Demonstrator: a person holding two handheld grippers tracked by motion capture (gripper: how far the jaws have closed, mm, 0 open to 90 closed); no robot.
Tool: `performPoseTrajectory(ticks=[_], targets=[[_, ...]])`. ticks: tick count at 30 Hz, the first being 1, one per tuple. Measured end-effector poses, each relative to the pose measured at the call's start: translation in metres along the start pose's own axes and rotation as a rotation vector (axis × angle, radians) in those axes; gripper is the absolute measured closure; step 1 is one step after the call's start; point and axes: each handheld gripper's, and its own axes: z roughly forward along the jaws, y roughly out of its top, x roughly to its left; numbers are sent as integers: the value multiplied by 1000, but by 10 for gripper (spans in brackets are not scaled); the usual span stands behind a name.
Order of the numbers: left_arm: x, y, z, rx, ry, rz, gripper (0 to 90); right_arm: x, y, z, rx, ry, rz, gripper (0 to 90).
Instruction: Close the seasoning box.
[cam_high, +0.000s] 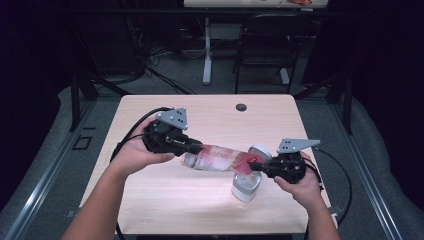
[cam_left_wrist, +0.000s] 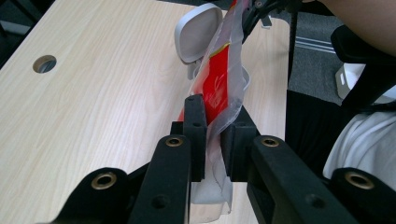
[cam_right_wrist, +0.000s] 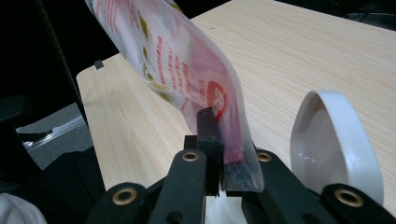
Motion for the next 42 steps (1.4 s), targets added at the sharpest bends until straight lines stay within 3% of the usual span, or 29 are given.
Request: performPoseTrajectory(ticks=[6, 19, 42], targets=[[-2, 3, -3, -9, 7, 8, 822, 4, 3, -3, 2, -10, 5, 889], [-3, 6, 5, -8, -5, 12, 822, 1, -9, -5, -17, -4, 36, 889], [-2, 6, 5, -10, -2, 12, 820, 1, -10, -4, -19, -6, 30, 889]])
